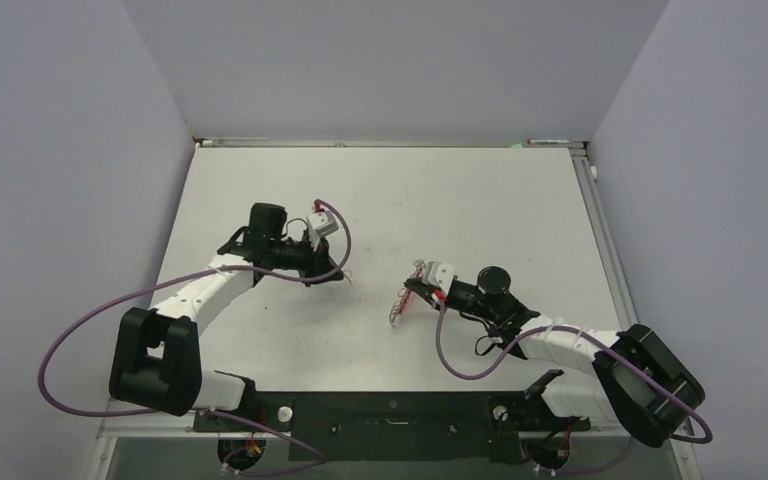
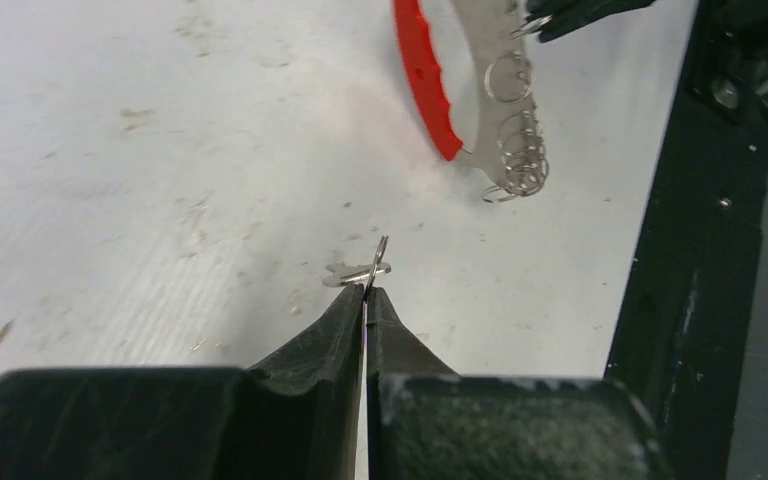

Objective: Remove the keys from the keyring

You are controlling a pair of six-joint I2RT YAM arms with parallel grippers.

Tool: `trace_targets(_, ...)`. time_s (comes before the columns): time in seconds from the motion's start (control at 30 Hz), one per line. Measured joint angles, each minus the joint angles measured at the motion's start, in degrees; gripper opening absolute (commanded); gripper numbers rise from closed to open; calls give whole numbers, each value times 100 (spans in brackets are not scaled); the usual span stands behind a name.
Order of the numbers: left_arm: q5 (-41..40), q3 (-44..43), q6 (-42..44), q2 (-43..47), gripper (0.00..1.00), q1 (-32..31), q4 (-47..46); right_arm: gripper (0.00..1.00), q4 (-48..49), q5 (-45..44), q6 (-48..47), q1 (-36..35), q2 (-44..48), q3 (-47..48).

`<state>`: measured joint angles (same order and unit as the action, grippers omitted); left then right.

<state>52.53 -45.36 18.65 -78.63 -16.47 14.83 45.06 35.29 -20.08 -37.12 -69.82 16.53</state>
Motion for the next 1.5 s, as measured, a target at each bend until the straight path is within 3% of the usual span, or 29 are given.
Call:
trace_targets(0.33, -1631, -1314, 520, -188, 0, 1344, 2190, 5, -1626, -249, -44, 697, 2, 546)
trace_targets(0.47, -2465, -1349, 496, -179, 0, 1486, 2564, 5, -2085, -398, -24, 807, 0, 745)
trace_targets(0.8, -3759, -673, 146, -72, 0, 1480, 2774, 5, -2389, -647, 168, 903, -271, 1082)
trace_targets(1.27, -4004, -1154, 17, -1587, 0, 1471, 2496, 5, -2505, -658, 190, 907, -546, 1360)
trace_targets(1.5, -3832, -1545, -44, -1952, 41, 1469, 2302, 5, -2573, -636, 328, 907, -621, 1453)
